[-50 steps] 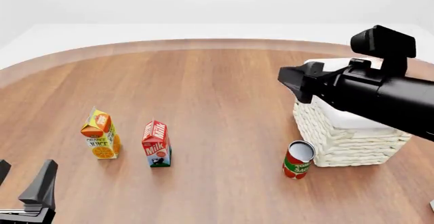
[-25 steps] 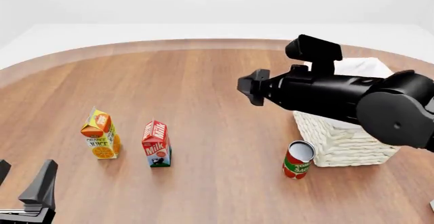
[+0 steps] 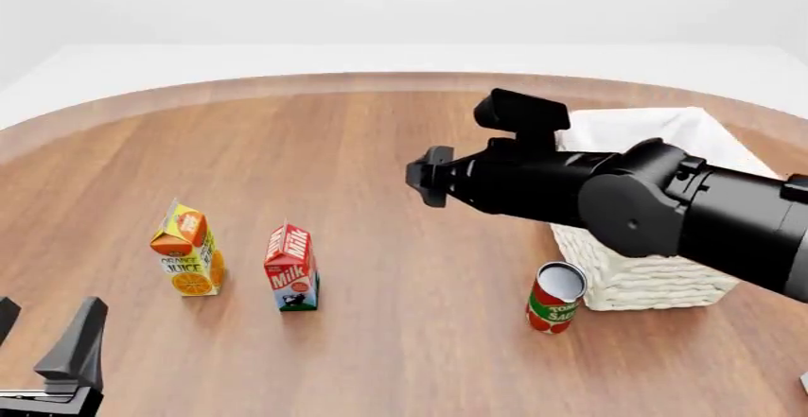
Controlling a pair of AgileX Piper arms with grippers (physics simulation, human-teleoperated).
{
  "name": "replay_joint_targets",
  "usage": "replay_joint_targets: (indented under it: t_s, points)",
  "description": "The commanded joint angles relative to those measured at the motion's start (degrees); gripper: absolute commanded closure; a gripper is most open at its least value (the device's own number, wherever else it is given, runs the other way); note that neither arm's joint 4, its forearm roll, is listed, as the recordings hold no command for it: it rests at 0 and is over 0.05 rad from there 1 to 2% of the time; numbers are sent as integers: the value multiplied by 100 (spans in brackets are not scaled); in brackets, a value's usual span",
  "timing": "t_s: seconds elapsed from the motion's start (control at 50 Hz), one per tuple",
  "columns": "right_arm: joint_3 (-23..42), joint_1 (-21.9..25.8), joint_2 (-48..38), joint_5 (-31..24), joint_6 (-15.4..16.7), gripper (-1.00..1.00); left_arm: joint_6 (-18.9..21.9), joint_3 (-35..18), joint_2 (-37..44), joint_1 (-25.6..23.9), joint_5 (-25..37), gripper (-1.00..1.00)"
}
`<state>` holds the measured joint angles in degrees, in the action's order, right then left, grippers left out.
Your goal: Pick the milk and place it in the basket.
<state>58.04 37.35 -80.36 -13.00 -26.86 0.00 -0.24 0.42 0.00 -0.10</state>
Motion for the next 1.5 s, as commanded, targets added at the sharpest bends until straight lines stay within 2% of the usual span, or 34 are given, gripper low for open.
replay_joint_targets:
  t_s: [0.02,0.62,0.88,1.24,1.5]
  points:
    - [235,145,-391,104,-159,-100,0,0,0,0,0,-100]
    - [1292,510,-1387,149,-622,-100,0,0,0,0,0,-100]
    - [1825,519,-1871,-225,-310,-100,0,0,0,0,0,-100]
    - [2182,554,-2281,-399,8,-100,0,0,0,0,0,-100]
    - [2359,679,-2520,-407,-73,-100,0,0,0,0,0,-100]
